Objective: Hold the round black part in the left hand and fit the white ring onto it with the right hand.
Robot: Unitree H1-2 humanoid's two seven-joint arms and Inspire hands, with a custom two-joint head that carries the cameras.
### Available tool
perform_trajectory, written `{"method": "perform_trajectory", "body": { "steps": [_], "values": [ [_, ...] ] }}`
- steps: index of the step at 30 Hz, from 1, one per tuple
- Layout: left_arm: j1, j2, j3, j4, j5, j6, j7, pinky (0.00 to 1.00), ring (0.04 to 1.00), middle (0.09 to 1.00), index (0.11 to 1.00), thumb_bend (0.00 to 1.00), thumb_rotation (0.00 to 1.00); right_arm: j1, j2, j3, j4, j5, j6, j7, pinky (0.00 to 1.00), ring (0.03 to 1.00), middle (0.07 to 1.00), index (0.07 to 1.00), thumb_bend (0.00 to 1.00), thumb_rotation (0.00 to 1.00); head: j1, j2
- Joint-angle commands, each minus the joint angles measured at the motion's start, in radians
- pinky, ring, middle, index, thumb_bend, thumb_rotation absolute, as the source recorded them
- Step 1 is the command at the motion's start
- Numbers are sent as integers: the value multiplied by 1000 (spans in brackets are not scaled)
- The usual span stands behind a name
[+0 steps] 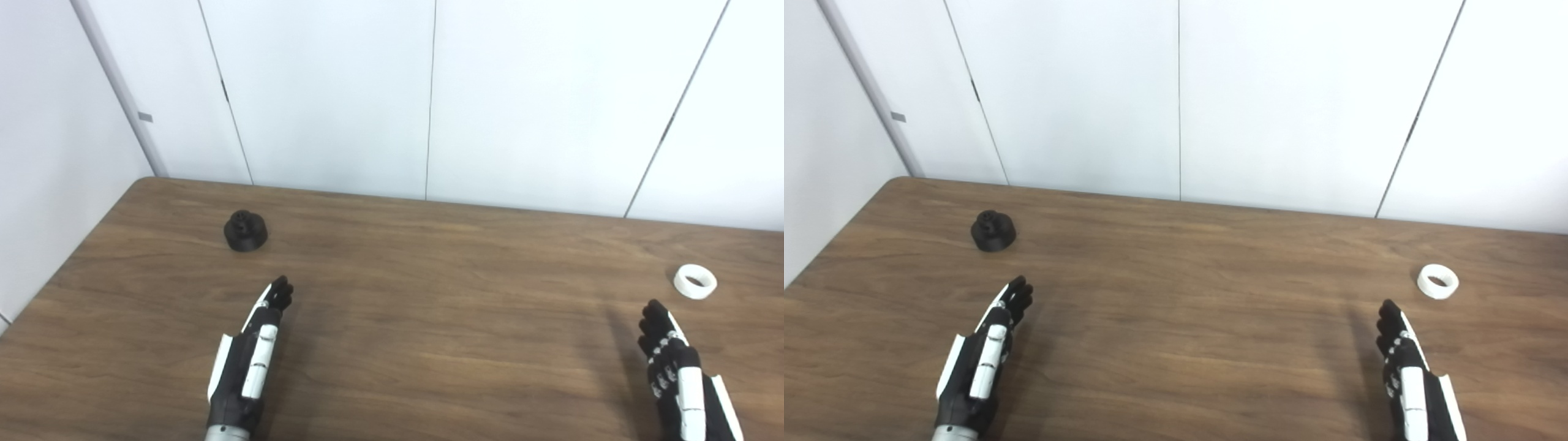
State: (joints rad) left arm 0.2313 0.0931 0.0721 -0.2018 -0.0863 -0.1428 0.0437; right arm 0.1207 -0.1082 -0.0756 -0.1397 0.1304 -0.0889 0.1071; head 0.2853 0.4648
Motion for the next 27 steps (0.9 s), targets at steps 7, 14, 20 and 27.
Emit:
{"method": "perform_trajectory", "body": {
  "steps": [7,14,20,27],
  "values": [
    [14,-44,-7,23,40,-33,21,1000,944,928,949,533,783,31,-6,-1,79,-22,-28,-7,992,963,960,951,539,1000,-27,9],
    [14,-42,-4,-39,164,2,71,951,926,919,945,537,561,29,-5,0,70,-40,-12,-11,1000,974,958,938,509,1000,-29,16],
    [-5,-17,10,-146,304,99,101,893,904,909,936,658,330,22,-7,-2,94,-41,-34,-9,999,965,954,934,570,1000,-28,20],
    [-84,49,67,-244,477,276,91,909,895,881,902,805,239,21,-8,-3,88,-33,-24,-6,954,942,943,926,577,1000,-24,31]
  ]
}}
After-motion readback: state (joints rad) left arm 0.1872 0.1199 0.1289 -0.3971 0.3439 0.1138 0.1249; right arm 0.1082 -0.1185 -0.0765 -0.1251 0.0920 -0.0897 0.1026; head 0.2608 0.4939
